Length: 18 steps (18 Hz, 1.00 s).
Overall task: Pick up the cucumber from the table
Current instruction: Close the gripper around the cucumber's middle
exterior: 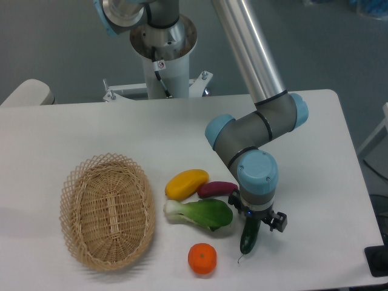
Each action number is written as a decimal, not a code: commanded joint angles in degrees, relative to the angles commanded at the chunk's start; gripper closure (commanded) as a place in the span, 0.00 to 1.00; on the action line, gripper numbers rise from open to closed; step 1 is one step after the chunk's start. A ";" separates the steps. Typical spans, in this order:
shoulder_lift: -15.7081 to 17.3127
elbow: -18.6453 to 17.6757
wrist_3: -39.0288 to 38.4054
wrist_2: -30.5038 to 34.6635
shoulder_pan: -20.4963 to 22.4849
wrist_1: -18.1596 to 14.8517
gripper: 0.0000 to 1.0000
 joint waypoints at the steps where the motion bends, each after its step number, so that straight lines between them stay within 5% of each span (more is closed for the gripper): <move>1: -0.09 -0.09 0.09 0.00 0.00 0.35 0.12; 4: -0.09 -0.09 0.44 -0.09 0.09 0.27 0.35; 10: -0.09 -0.09 3.08 0.00 0.18 0.27 0.56; 18: 0.52 0.70 4.75 -0.09 0.44 0.01 0.64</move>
